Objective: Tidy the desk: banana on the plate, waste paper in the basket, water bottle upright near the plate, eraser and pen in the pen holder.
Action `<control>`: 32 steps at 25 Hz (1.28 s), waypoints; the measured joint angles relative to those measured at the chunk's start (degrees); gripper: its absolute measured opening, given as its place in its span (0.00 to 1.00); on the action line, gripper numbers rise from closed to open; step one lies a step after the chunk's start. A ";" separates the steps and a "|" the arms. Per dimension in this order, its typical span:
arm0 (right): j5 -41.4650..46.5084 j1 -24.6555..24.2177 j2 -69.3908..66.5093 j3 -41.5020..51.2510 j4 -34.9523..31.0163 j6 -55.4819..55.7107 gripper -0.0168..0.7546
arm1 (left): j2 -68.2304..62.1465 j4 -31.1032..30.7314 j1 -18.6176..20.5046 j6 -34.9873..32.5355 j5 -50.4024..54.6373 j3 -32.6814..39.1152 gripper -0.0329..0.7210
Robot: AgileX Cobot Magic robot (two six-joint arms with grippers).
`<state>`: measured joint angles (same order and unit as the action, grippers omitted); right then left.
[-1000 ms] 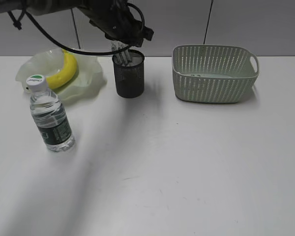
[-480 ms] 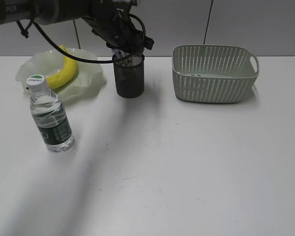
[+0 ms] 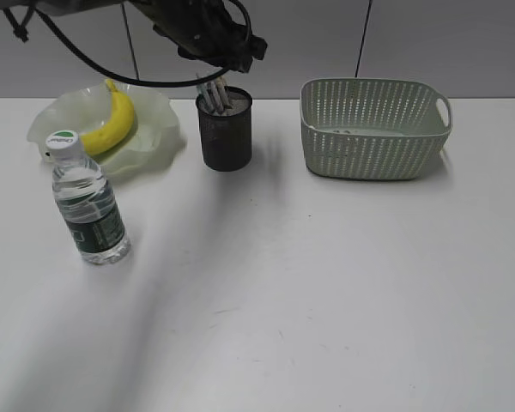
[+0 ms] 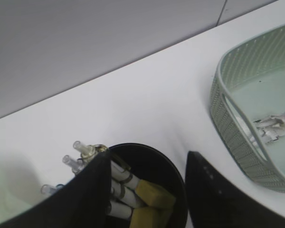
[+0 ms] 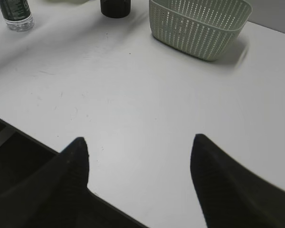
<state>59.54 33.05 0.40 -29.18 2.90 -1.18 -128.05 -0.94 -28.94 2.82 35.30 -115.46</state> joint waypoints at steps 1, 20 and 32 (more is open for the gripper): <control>0.00 0.00 0.00 0.00 0.00 0.00 0.71 | 0.58 0.00 0.00 0.00 0.95 0.00 0.55; 0.00 0.00 0.00 0.00 0.05 0.07 0.71 | 25.49 0.01 -0.17 0.00 34.20 3.01 0.50; 0.00 0.00 0.00 0.00 2.16 3.92 0.71 | 55.26 0.30 -0.35 0.00 34.14 38.75 0.48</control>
<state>59.54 33.05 0.40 -29.18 5.07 2.75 -72.80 -0.64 -29.30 2.82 69.43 -76.71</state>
